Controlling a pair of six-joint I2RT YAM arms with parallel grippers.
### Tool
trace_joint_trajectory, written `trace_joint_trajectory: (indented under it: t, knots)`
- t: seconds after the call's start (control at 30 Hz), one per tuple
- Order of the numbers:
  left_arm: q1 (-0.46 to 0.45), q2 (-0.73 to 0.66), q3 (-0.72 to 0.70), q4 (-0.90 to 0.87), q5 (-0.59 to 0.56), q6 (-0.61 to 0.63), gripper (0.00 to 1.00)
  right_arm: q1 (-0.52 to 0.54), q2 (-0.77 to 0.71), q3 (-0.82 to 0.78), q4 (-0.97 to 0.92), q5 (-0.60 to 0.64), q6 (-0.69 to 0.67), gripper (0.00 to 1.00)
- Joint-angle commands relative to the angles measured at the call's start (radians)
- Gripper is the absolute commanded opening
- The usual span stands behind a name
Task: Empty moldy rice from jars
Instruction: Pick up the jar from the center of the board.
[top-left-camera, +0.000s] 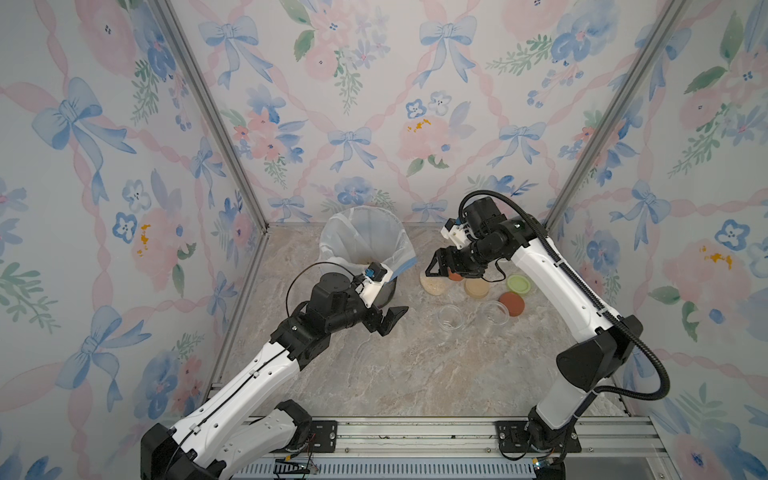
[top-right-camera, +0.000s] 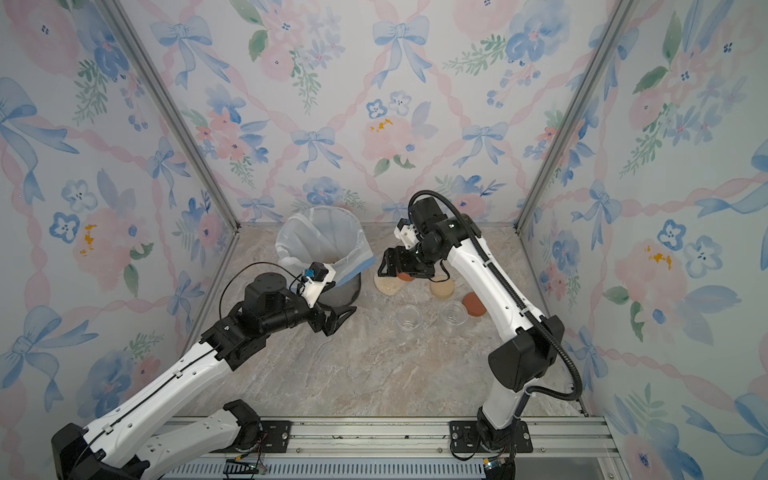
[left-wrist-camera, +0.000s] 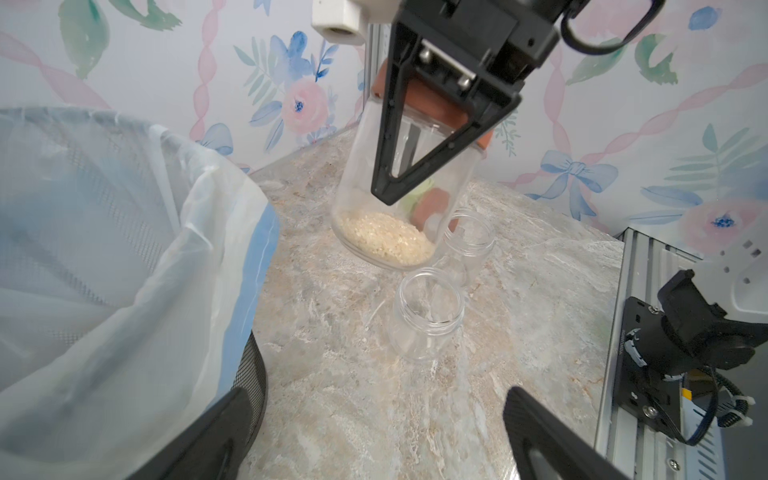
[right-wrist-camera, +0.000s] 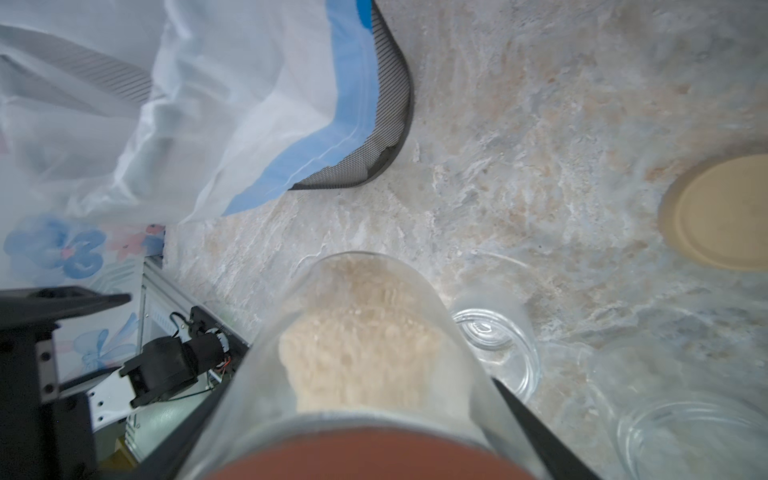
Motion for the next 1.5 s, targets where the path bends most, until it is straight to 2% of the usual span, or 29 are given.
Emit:
trace_joint_trajectory:
  t: [0.0, 0.33, 0.7, 0.83, 0.9, 1.07, 1.23, 1.27, 1.33, 1.37, 1.43, 1.47]
  knots:
    - [-0.029, 0.012, -0.012, 0.1, 0.021, 0.054, 0.98, 0.013, -0.049, -0.035, 0.03, -0.129, -0.001, 0.0]
    - [-0.081, 0.105, 0.019, 0.186, 0.038, 0.059, 0.98, 0.098, -0.127, -0.115, 0.139, -0.257, 0.053, 0.0]
    - [-0.094, 0.162, 0.038, 0.22, 0.029, 0.052, 0.98, 0.188, -0.131, -0.155, 0.231, -0.314, 0.087, 0.0]
    - [-0.096, 0.165, 0.023, 0.259, 0.035, 0.021, 0.93, 0.19, -0.131, -0.171, 0.263, -0.337, 0.104, 0.0]
    - [-0.095, 0.164, 0.011, 0.286, 0.034, 0.004, 0.89, 0.19, -0.133, -0.178, 0.276, -0.339, 0.112, 0.0]
    - [-0.095, 0.171, -0.004, 0.333, 0.04, -0.034, 0.67, 0.191, -0.129, -0.182, 0.29, -0.344, 0.122, 0.0]
    - [-0.096, 0.167, -0.015, 0.393, 0.027, -0.079, 0.06, 0.185, -0.12, -0.175, 0.287, -0.332, 0.118, 0.03]
    - [-0.096, 0.165, -0.016, 0.4, 0.02, -0.083, 0.01, 0.181, -0.119, -0.176, 0.288, -0.332, 0.121, 0.06]
    - [-0.096, 0.157, -0.017, 0.416, 0.009, -0.089, 0.0, 0.168, -0.117, -0.172, 0.291, -0.33, 0.122, 0.17]
    - [-0.096, 0.154, -0.017, 0.423, 0.009, -0.089, 0.0, 0.162, -0.116, -0.169, 0.291, -0.327, 0.122, 0.27]
    - [-0.095, 0.151, -0.012, 0.428, 0.009, -0.088, 0.0, 0.148, -0.111, -0.153, 0.286, -0.325, 0.115, 0.42]
    - [-0.095, 0.149, -0.01, 0.428, 0.009, -0.086, 0.0, 0.14, -0.108, -0.144, 0.28, -0.32, 0.113, 0.56]
